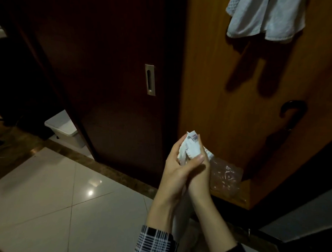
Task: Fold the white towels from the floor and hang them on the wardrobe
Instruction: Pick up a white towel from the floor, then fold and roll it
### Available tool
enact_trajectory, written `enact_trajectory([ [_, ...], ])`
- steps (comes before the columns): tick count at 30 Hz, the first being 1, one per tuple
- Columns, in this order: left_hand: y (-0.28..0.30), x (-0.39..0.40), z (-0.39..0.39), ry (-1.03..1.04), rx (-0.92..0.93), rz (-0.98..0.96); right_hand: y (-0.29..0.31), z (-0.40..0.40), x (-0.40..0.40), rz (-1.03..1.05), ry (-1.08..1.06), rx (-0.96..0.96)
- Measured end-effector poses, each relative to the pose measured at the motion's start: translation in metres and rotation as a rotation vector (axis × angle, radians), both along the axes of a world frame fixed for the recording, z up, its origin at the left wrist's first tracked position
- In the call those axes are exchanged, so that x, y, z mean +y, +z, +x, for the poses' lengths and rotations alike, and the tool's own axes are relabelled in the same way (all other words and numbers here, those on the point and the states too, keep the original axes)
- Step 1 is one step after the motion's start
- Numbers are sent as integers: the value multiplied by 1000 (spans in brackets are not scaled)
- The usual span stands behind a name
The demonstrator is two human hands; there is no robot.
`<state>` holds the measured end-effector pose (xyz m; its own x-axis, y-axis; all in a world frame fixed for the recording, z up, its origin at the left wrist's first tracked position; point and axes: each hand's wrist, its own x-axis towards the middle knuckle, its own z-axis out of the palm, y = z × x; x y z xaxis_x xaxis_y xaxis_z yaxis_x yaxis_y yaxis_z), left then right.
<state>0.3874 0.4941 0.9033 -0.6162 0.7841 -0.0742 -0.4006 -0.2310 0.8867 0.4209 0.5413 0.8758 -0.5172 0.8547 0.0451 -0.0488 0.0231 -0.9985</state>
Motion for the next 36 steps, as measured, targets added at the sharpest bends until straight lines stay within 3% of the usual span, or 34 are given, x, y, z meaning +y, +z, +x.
enact_trajectory([
  [3,2,-6,-3,100,123,14,4,6,-7,123,94,-6],
  [7,1,-14,-11,199,138,-5,3,12,-9,394,243,-179],
  [13,1,-30,-27,164,173,-26,21,35,7,342,515,-253],
  [18,3,-37,-31,28,341,-82,30,46,21,633,129,-280],
  [22,4,-37,-28,-81,457,-108,31,47,22,649,201,-323],
  [28,2,-36,-29,-97,410,-117,24,46,24,846,-90,-85],
  [32,2,-36,-32,-50,348,-134,26,47,25,896,88,-155],
  [36,0,-40,-35,-42,427,-179,33,50,25,702,207,-215],
])
